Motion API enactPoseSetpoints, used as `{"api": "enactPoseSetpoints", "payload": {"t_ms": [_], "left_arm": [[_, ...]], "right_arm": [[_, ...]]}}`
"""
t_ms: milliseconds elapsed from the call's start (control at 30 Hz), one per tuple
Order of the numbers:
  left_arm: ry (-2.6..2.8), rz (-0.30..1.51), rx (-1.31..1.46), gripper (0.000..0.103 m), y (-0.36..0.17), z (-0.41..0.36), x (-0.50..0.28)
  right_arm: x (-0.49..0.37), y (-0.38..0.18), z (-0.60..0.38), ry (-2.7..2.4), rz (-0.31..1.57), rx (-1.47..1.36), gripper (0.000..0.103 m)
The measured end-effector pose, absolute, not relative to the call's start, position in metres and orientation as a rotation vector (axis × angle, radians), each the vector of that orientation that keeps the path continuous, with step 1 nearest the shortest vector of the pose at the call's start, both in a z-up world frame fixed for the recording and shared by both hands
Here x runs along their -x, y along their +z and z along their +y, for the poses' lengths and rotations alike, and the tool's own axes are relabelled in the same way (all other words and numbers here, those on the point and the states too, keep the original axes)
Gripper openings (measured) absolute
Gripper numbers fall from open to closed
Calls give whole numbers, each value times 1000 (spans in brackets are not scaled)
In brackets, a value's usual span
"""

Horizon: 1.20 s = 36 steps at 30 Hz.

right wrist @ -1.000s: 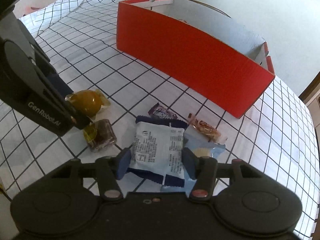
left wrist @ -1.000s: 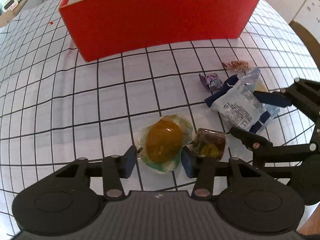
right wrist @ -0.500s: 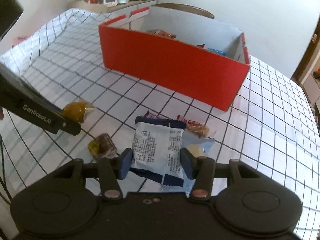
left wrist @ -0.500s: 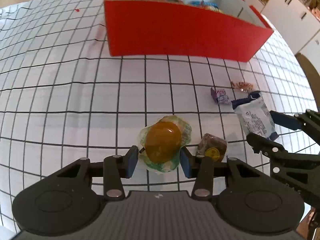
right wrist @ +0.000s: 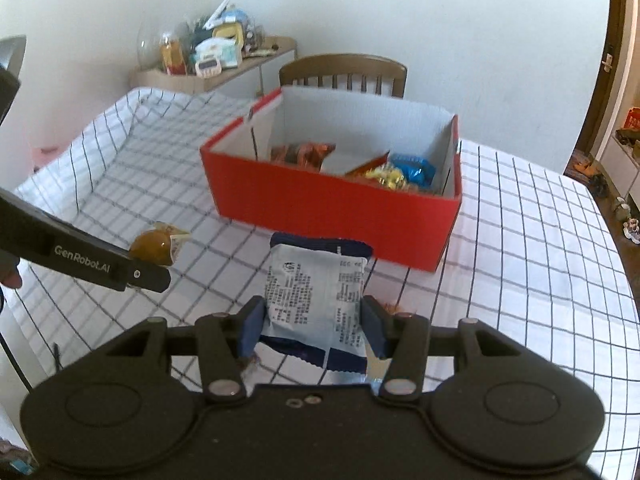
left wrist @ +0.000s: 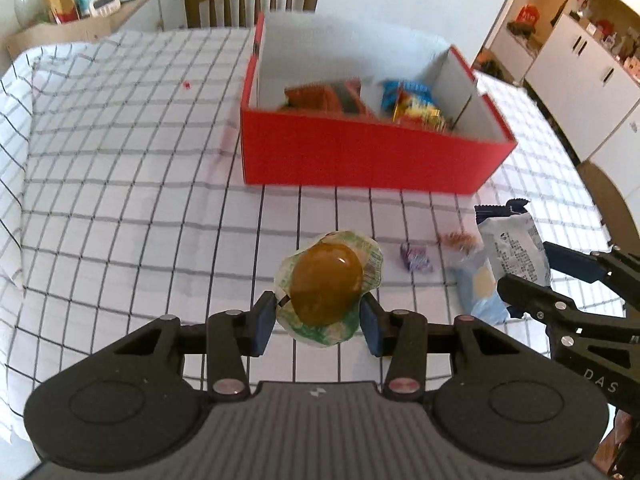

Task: Organize snacks
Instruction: 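Lift and carry both snacks over the red box with both tools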

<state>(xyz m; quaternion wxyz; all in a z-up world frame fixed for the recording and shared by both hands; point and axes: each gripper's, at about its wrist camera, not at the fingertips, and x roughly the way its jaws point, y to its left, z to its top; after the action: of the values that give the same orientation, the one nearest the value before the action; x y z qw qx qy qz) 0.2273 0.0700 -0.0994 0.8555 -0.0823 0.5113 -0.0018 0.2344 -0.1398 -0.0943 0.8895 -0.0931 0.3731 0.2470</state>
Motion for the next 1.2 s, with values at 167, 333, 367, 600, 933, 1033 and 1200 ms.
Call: {"api": "enactPoseSetpoints", "payload": {"t_ms": [167,333,367,600,933,1033,1200], "left_arm": [[-8,1027,174,44,-76,68,-237],[-5,992,167,44,-57,66,-252],[-1,986,164,44,-54,66,-256],[29,950,138,44,-35,64,-285],[95,970,104,44,-39,72,-347],[111,978,100,44,-42,73,-364],[116,1003,93,44,-50,72,-390]], "right_arm": [[-249,-76,-144,507,752,150,51],[-264,-58,-145,504,719,135,51],[-268,-54,-145,504,712,134,51],[-300,-37,-140,494,688,130,51],[-353,-44,-127,453,719,179,51],[-367,-48,-123,447,730,190,51],[-391,-60,-116,434,764,206,51]]}}
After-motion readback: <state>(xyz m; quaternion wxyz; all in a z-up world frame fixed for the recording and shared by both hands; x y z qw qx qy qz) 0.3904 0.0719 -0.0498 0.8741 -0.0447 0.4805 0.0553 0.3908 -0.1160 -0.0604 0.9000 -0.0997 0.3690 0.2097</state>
